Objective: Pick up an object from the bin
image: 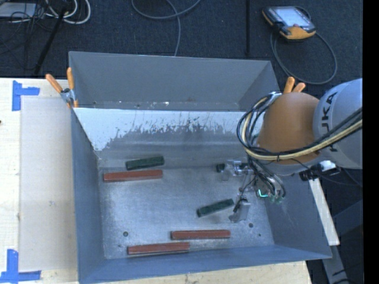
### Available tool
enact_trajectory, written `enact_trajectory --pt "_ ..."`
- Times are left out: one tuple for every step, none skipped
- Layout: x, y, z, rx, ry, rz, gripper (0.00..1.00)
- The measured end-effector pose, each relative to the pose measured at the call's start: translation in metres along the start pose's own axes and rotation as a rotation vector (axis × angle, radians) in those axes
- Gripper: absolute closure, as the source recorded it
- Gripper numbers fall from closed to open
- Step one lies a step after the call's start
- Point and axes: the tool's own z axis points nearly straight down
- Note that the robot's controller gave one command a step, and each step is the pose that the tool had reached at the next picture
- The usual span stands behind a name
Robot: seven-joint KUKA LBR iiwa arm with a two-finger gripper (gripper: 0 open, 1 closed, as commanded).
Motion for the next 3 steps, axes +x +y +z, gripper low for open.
enact_trajectory --pt "-0.002 0.0 -0.004 0.0 -0.007 -0.001 0.0" --pt "0.001 0.028 0.055 0.001 -0.009 -0.033 0.0" --pt "0.005 0.03 0.039 0.0 -0.006 -0.038 0.0"
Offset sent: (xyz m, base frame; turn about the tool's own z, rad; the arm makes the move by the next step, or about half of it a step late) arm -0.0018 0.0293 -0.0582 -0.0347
